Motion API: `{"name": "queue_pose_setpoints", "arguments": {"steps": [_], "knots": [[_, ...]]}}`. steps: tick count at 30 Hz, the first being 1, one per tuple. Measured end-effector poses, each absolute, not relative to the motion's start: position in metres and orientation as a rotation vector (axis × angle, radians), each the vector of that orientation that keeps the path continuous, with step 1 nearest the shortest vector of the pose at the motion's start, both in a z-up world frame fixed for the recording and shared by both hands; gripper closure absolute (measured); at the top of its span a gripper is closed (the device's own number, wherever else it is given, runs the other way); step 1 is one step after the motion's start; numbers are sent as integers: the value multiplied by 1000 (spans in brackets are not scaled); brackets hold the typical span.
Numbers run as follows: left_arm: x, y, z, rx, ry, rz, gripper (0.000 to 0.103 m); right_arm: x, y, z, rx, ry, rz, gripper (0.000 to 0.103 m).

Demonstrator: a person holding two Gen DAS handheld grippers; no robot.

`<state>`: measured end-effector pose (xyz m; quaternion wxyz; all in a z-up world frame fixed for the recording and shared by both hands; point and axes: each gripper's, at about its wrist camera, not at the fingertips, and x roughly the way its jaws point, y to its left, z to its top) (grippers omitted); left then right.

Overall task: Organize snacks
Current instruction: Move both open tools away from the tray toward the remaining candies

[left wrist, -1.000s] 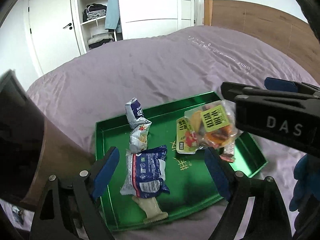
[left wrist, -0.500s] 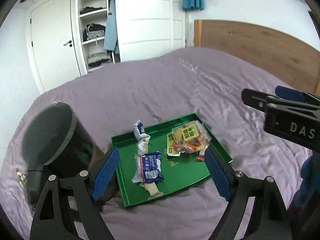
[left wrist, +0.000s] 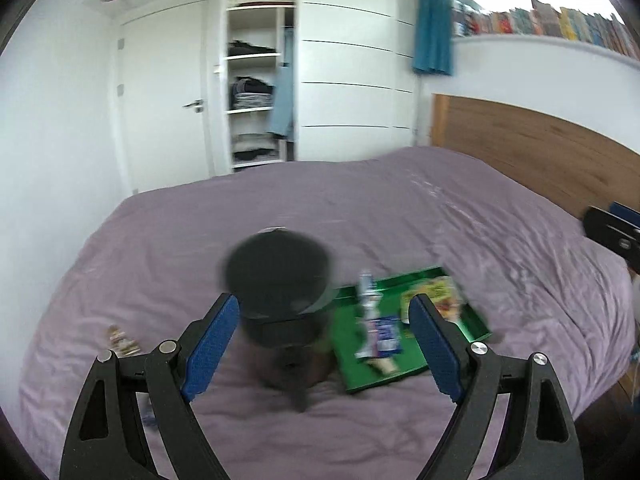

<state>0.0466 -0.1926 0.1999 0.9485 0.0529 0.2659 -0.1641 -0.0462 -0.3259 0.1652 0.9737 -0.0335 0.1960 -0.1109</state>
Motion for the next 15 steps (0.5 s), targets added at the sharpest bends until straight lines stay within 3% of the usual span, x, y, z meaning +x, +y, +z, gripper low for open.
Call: {"name": "queue_pose_setpoints", "arguments": {"steps": [15], "knots": [[49,49,205,32,517,74,20,-37,-172,154,-131,408,20,0]]}}
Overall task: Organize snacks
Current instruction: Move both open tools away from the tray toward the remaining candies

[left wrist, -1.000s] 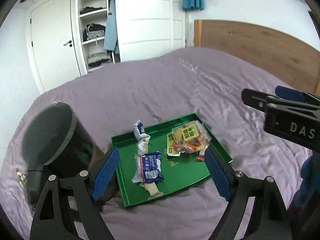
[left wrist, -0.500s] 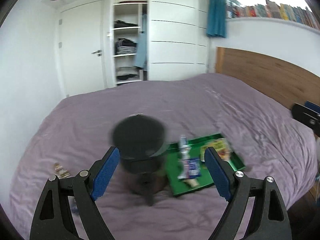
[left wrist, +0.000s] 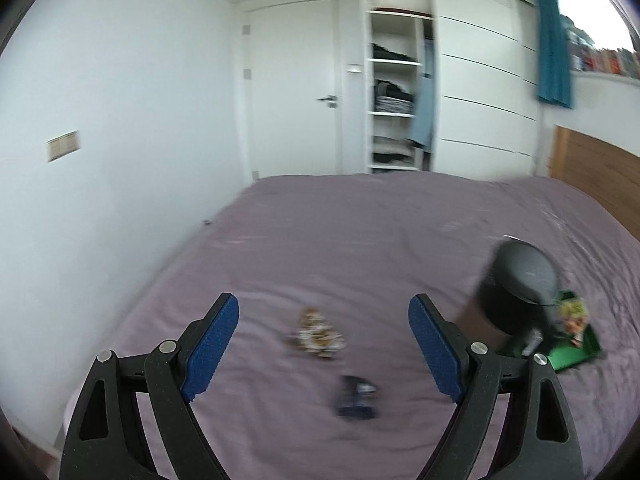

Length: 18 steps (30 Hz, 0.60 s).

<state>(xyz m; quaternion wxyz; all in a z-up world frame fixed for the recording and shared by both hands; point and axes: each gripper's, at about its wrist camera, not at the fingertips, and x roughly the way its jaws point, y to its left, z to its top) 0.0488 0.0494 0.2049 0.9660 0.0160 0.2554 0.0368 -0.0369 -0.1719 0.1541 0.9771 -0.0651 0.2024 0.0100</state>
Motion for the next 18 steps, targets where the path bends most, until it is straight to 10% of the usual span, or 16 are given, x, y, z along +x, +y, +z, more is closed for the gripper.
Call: {"name": "queue_pose_setpoints", "arguments": {"steps": [18], "knots": [[8,230,143,-41,550,348,20,-24,-57,42,-94,621,163,0]]}}
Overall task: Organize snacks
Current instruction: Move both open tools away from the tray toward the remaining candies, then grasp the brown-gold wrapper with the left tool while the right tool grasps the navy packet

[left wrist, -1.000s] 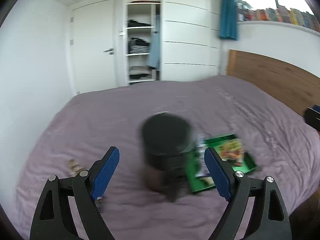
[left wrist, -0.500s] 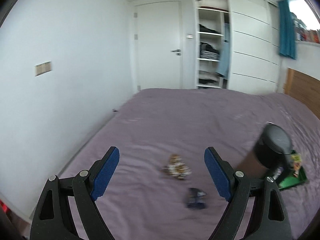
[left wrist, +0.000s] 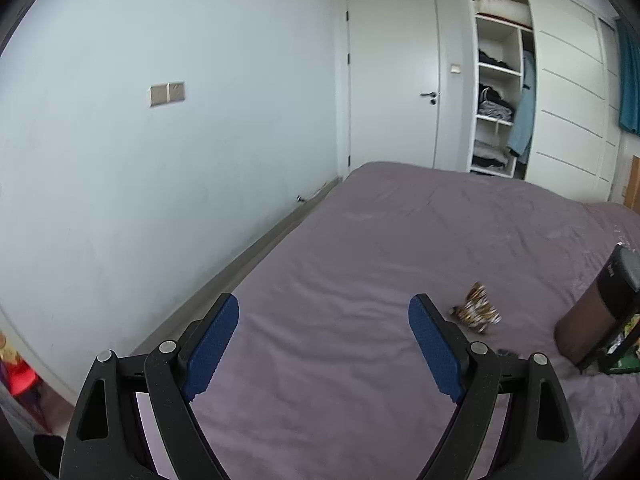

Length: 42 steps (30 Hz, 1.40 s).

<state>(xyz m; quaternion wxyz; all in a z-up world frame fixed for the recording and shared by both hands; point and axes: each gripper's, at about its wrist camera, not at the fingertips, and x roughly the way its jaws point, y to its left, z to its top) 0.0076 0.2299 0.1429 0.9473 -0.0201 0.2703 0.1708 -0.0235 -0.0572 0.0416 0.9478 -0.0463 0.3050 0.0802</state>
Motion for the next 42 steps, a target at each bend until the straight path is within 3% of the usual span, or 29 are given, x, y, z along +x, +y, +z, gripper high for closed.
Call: {"name": "queue_pose_setpoints", "arguments": {"steps": [11,22,35,38,40,42], "knots": [[41,216,36,-90,710,343,20,34,-39,-78,-18,836,186,0],[202,141,-15,-242,849,122,20,164,-23,-148,80,983,233,0],[311,105,-46,-272,1140,48,20,214,-22,-166,132,1179,257,2],[321,103,-59,-280,1201,36,20,217,-21,-169,135,1216,274,43],[328,99,-67,-270,1231,30,20,220,-22,-172,158,1244,290,97],[333,98,-75,-260,1264,27,21,220,-26,-173,186,1256,304,102]]}}
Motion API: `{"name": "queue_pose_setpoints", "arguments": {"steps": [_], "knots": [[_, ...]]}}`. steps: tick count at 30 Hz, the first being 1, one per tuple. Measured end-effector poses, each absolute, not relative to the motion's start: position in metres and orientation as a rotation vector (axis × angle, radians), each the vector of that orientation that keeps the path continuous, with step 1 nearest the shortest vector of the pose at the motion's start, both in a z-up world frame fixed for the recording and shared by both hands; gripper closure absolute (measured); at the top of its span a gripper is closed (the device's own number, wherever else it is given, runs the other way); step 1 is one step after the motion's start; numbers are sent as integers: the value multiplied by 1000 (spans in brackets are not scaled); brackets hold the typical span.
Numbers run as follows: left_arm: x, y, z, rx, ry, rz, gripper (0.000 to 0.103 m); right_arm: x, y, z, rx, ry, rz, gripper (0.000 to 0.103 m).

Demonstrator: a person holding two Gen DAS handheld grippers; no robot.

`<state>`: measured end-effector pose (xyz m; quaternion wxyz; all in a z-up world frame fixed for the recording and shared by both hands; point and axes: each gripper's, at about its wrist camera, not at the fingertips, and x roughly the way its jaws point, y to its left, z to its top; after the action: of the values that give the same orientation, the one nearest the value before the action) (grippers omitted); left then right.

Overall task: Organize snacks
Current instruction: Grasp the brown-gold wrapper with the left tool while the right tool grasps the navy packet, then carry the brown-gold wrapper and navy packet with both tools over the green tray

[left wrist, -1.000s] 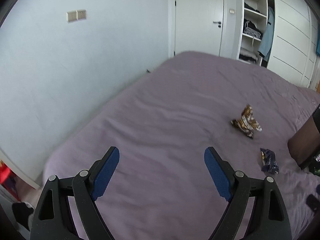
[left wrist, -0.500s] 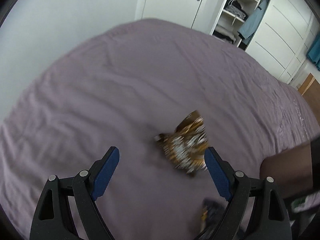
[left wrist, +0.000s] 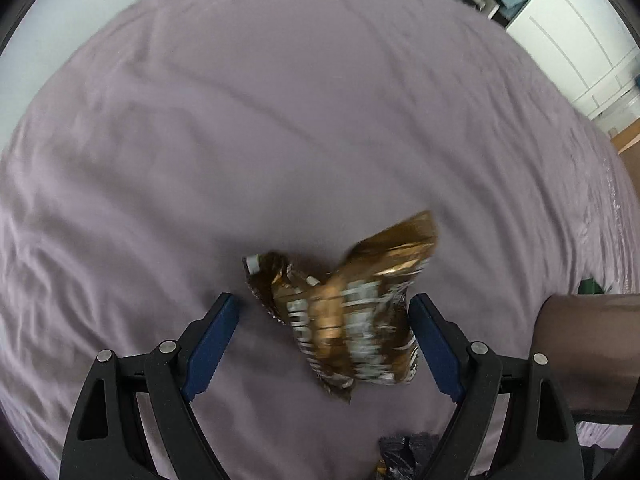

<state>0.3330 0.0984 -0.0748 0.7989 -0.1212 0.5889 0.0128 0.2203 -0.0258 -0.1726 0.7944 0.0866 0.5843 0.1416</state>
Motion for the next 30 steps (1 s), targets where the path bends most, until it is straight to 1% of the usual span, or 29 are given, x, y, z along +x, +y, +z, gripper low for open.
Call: {"name": "queue_pose_setpoints", "arguments": {"steps": [1,2,3,4,5,11,19,24,26,30], "knots": [[334,98,-78,-251,1271,27,26,220,-27,-173,195,1260,310,103],[335,98,-80,-227,1278,27,41,220,-28,-174,201,1265,315,103],[336,98,-82,-198,1282,34,47,220,-29,-175,208,1270,322,103],[336,98,-83,-177,1281,35,60,219,-30,-175,215,1274,327,103],[335,100,-84,-157,1280,34,64,219,-32,-176,222,1279,329,103],[327,100,-76,-91,1265,-13,72,237,-48,-166,245,1287,344,103],[300,96,-53,-16,1250,-3,74,240,-61,-122,149,1238,320,103],[281,93,-33,-23,1236,5,74,232,-66,-96,96,1207,306,103],[276,104,-23,-12,1232,3,74,227,-68,-90,83,1199,308,103],[256,101,-11,48,1218,-12,74,216,-68,-86,60,1189,316,103]]}}
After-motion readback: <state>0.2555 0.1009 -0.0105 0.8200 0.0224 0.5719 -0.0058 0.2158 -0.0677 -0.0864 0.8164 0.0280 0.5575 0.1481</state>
